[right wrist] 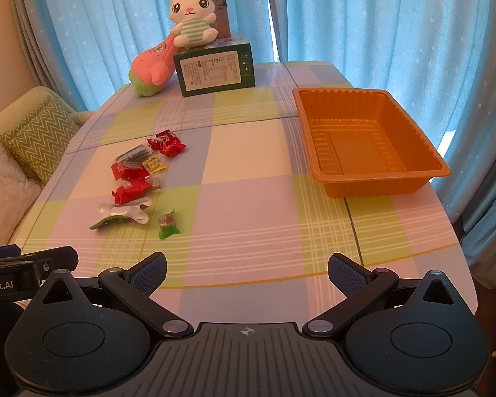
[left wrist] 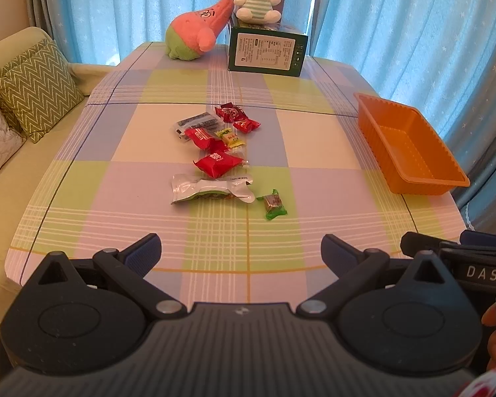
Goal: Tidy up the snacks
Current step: 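Grasp the white foil bar with the left tool while the right tool grasps the green candy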
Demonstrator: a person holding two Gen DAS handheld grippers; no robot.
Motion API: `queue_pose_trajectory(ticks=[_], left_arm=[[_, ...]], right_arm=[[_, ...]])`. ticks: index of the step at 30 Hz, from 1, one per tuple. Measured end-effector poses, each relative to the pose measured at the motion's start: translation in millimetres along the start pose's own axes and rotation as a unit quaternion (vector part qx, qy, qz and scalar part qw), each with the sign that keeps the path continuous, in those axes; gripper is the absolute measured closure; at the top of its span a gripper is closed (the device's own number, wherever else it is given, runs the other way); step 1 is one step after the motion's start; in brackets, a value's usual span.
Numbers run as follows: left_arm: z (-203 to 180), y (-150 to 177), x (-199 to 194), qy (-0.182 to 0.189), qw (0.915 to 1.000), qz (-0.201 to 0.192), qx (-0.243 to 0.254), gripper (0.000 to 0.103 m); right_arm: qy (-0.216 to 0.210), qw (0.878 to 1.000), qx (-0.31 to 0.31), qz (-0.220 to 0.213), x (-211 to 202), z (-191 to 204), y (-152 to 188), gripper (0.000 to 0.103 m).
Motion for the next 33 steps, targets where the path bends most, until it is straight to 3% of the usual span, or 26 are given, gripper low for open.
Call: queue_pose_trajectory(ticks=[14,21,24,26,33], left_arm=[[18.8,-10.2,13.2,0.013,0.9999,0.002,0.001,0.003],[45.4,-38.2,35.3,0.012,0.9978,0.004,0.066,0.008],[53.1,-53.0,46.3,0.012,0.9936,0.003,0.112,0.011],[58.0,-64.1,55.7,0.019,0.9895,0.007,0.143,0.013],[64.1,-93.5,97.2,0.043,0.9648,0.035,0.257,0.019]], right_arm=[[-0.019,1.000,-0.003,0.000,16.7,5.1,-5.4,0.000],[-0.047,0.998,-0.031,-0.006,46.0,23.4,-19.1,0.000],[-0.053,0.998,-0.043,-0.003,63.3,30.5,-25.7,0.004],[-0.061,0.997,-0.052,0.008,78.1,38.0,-30.8,0.020],[-0.069,0.994,-0.077,0.030,126.2,59.6,-45.1,0.032]])
Point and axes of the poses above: each gripper's, at about its wrist camera, not at the fingertips, and x roughly the way its jaws point, z to its left, y to its underside, the point moved 1 cm from there along x, roughly the way its jaws point, and after that the axes turned 15 degrees about z, right-handed, at the moved point
